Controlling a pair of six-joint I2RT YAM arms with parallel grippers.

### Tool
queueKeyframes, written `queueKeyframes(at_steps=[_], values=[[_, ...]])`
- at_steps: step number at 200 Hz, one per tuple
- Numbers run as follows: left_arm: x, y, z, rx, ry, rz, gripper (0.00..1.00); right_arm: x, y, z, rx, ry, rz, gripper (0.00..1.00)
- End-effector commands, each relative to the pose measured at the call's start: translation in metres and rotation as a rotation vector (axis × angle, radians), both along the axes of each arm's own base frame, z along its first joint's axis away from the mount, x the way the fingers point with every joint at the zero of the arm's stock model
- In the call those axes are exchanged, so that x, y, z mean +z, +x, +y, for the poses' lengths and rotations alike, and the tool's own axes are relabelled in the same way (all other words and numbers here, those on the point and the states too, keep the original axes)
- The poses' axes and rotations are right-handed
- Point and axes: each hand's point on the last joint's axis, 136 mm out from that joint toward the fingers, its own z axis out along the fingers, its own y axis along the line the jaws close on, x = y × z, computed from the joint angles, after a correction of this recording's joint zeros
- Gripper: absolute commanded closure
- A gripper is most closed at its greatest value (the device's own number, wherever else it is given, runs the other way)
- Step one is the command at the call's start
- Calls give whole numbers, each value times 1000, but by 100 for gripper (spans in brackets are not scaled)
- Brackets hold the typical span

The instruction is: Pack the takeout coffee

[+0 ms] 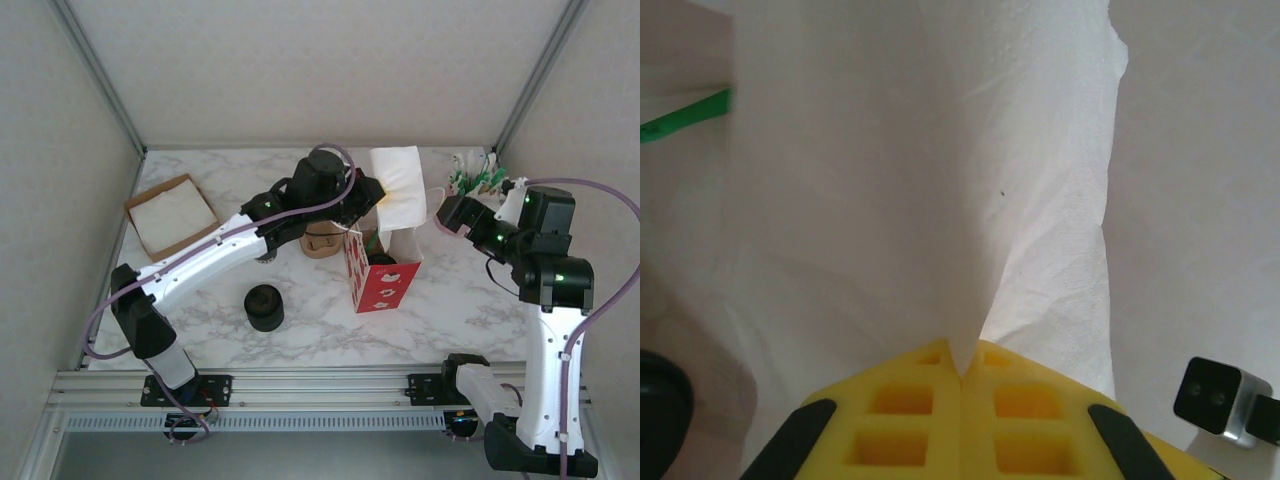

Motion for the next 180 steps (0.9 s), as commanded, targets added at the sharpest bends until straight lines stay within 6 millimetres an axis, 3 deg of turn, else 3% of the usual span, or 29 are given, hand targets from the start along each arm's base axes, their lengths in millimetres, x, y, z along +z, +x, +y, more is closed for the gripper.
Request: queueKeyframes(at_steps=[1,41,92,141,180], values=[[-7,1,2,45,25,47,100,-5,-4,2,21,2,8,4],[-33,7,3,80,119,104,100,-8,-7,3,26,-1,18,4],[-52,12,9,130,224,142,100,-10,-5,3,24,1,21,4],[-55,7,12,160,323,145,100,-15,-5,3,24,2,32,4],[-46,2,17,183,326,123,100,-18,-7,3,28,0,39,4]])
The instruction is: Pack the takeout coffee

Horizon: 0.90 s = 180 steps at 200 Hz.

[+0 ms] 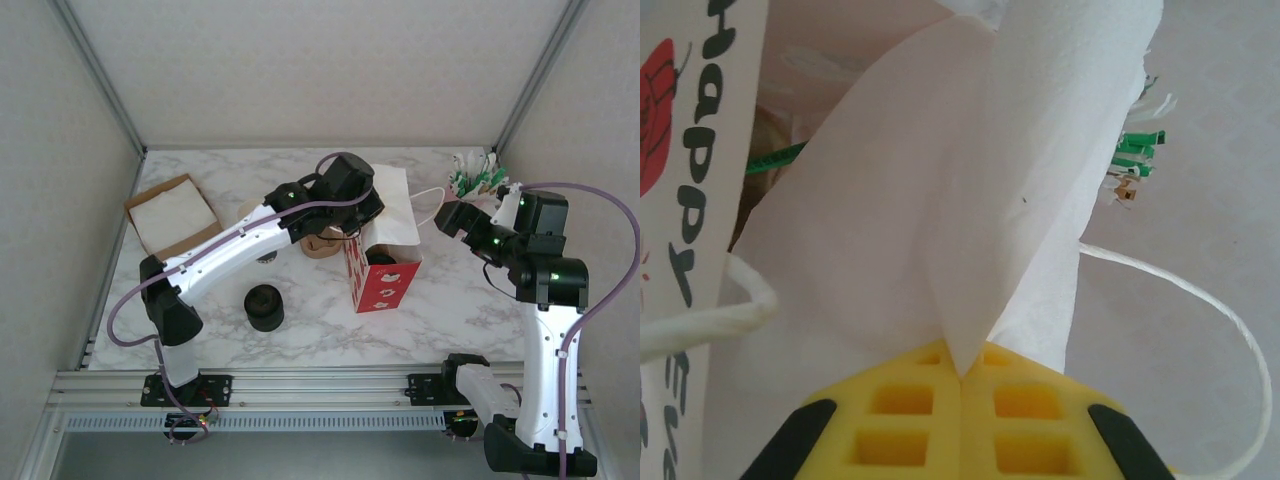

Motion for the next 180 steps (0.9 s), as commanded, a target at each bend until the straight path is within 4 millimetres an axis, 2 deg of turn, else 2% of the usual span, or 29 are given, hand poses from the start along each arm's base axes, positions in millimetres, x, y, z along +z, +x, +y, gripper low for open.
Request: queueKeyframes(at_steps=[1,34,60,132,180], values=[[4,-3,12,42,49,-10,100,-2,-4,2,24,-3,-3,4],[11,-9,11,32,38,-29,100,-4,-5,2,25,-4,0,4],[8,-12,12,33,51,-26,100,-4,-6,3,25,-1,-1,3],[4,-12,29,95,116,-34,100,-7,-8,4,27,6,1,3],[-7,-6,17,70,163,-24,100,-8,-10,3,22,2,4,3]])
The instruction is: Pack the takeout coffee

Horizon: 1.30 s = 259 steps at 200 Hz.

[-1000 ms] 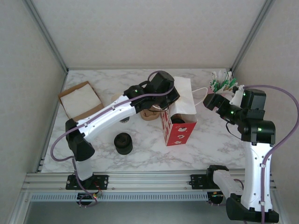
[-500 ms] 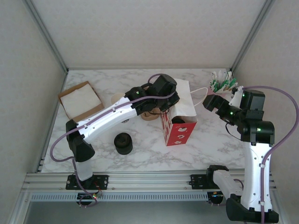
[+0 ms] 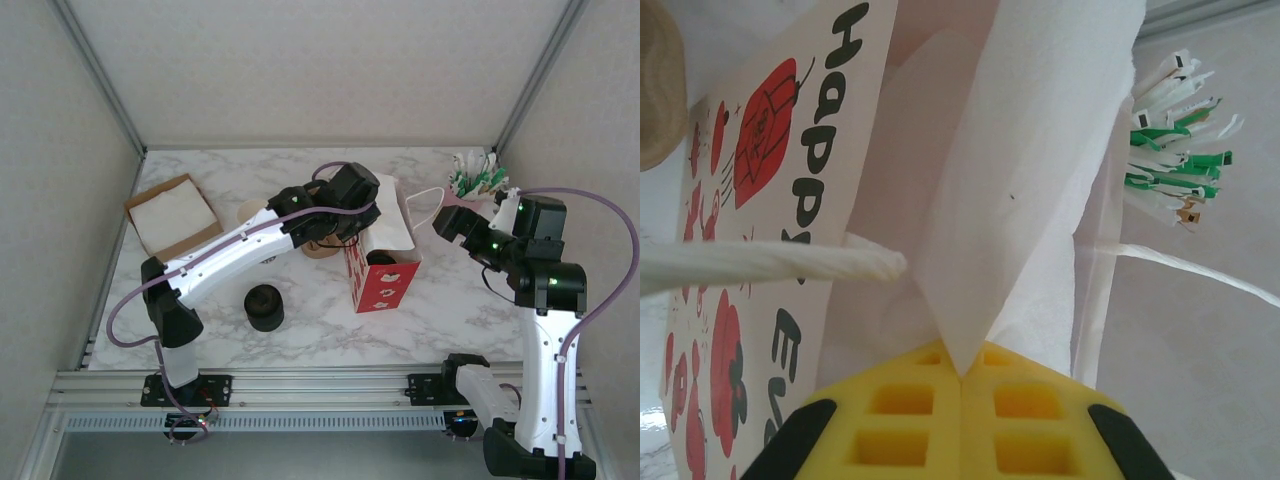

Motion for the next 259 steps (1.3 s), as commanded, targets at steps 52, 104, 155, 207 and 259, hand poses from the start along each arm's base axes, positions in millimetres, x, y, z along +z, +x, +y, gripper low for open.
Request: queueKeyframes(at_steps=[52,104,155,207,259], values=[[-9,5,-6,2,94,6,100,-2,-5,-2,9,-23,0,3],[-12,2,-7,-2,121,4,100,-3,-5,-1,12,-22,4,3],[-3,3,-7,-7,122,-26,85,0,-7,1,22,-18,0,3],[25,3,-10,-31,81,-91,69,15,-11,4,45,-19,-25,5],[81,-1,-13,-106,14,-262,51,42,-19,20,142,14,-92,13]])
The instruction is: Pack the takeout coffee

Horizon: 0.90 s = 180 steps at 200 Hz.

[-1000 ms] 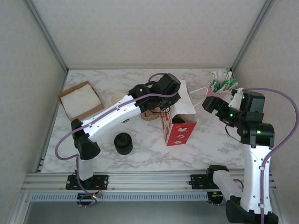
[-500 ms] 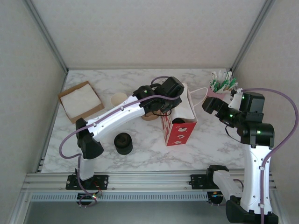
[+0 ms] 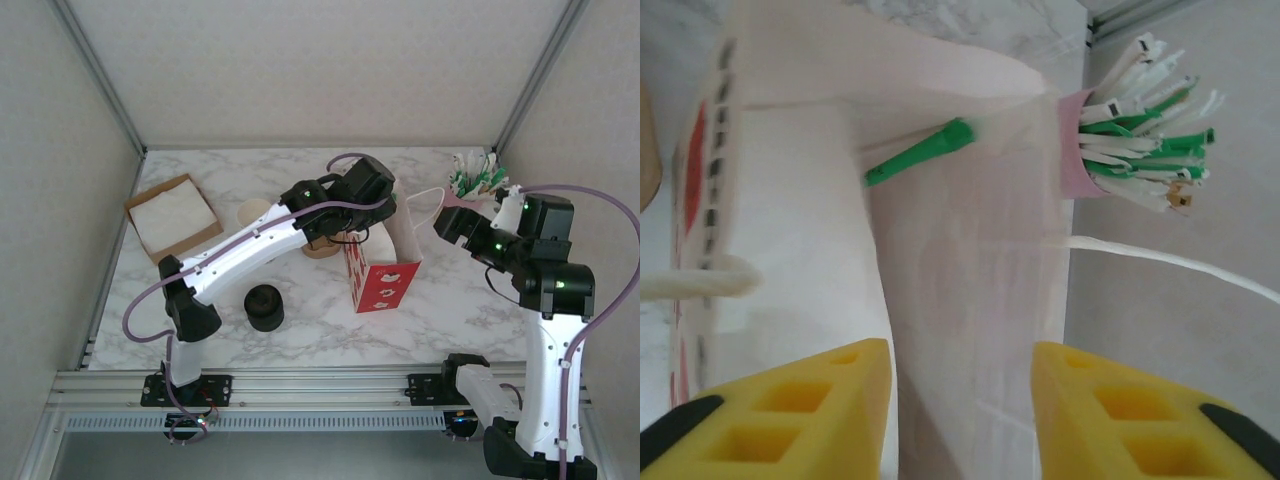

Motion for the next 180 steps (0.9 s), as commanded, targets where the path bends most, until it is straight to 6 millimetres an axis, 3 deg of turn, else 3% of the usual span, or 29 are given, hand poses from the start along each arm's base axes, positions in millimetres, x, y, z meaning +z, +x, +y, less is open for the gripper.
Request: queueKeyframes(at_steps=[1,42,75,88,110,128,153,180], values=[[63,-6,8,-38,-68,-159,50,22,-9,11,75,19,-55,13],[103,-8,20,-101,-52,-320,32,37,-14,18,123,25,-84,17],[124,-12,37,-145,-13,-418,22,46,-21,23,156,32,-109,20],[129,-15,46,-149,-5,-453,18,41,-23,20,141,23,-98,22],[128,-19,65,-161,22,-498,11,31,-25,16,112,6,-82,23],[125,-22,82,-142,35,-530,1,34,-32,25,161,38,-114,24],[118,-31,94,-179,29,-577,0,40,-42,45,278,120,-166,24],[104,-27,109,-188,21,-575,0,43,-45,47,289,125,-195,24]])
